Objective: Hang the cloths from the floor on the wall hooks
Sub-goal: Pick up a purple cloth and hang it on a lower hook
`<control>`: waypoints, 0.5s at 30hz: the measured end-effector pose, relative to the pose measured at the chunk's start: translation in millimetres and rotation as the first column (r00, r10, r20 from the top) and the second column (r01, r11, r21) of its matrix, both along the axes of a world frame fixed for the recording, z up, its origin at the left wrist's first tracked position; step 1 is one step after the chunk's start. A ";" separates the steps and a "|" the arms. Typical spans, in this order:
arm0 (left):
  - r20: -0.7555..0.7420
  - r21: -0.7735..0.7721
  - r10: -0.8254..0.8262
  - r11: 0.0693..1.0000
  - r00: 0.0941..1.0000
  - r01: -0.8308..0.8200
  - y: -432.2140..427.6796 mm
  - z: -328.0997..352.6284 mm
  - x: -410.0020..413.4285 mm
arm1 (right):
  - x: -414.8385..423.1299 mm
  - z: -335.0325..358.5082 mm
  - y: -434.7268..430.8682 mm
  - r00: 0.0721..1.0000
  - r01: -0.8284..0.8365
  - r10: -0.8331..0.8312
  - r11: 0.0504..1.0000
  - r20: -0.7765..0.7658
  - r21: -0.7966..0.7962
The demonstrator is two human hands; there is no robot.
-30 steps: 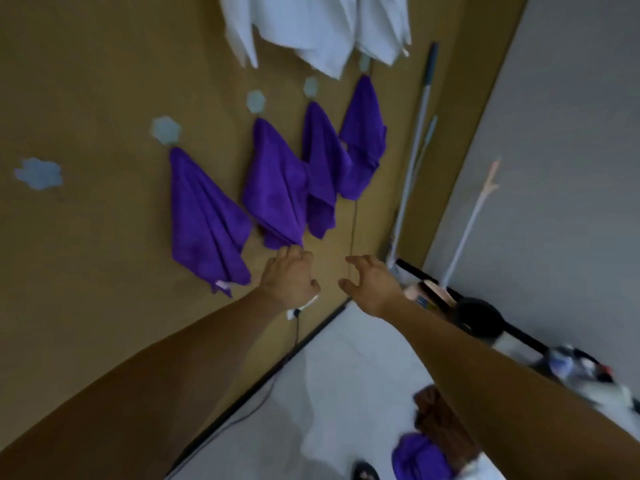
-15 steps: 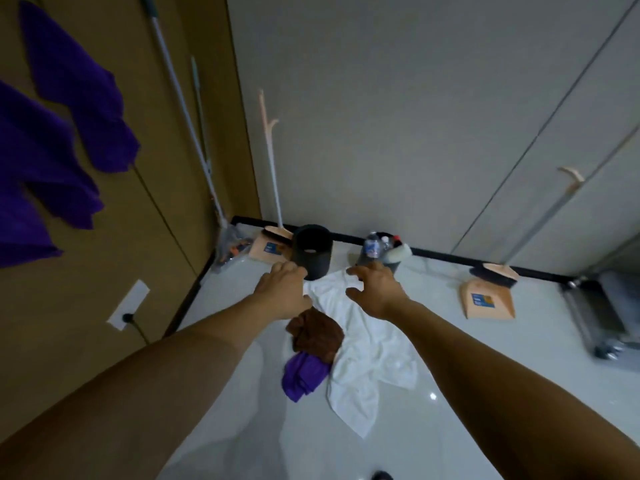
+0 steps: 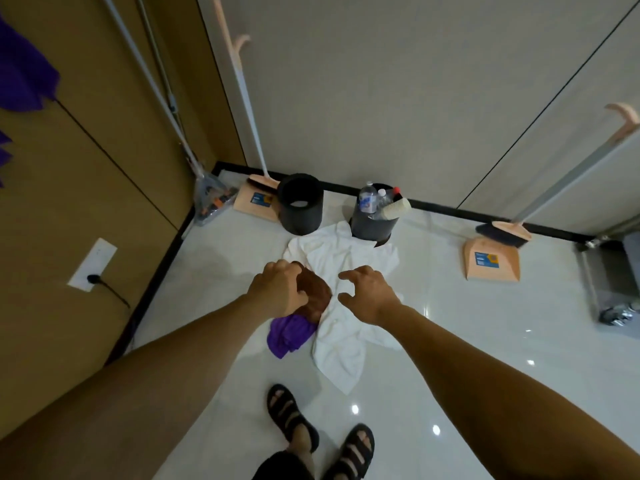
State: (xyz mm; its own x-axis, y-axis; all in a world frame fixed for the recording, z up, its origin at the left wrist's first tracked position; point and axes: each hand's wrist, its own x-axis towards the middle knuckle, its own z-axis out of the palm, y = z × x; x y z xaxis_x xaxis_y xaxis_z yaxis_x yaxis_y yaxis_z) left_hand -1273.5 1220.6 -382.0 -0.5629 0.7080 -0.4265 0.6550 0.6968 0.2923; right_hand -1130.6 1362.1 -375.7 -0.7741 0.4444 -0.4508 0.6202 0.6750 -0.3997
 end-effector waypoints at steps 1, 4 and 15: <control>0.025 -0.001 0.013 1.000 1.000 -0.013 -1.2 -11.1 -6.4 | -7.0 -9.7 -1.3 0.999 -0.030 0.030 1.000 0.025 0.001; 0.098 -0.045 0.055 0.998 0.994 -0.050 -7.0 -53.0 -22.6 | -26.8 -48.1 -3.9 0.997 -0.023 0.025 0.999 0.075 -0.037; 0.211 -0.197 0.268 0.954 0.940 -0.228 -35.9 -318.2 -59.0 | -87.7 -339.0 -28.7 0.980 -0.115 0.144 0.972 0.134 -0.203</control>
State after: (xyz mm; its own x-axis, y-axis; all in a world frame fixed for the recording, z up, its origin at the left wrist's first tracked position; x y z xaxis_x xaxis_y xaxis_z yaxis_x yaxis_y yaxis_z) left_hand -1332.5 1184.7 -700.3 -0.5823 0.4656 -0.6665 0.3828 0.8802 0.2805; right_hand -1218.2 1333.4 -714.7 -0.7383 0.2376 -0.6312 0.5941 0.6721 -0.4420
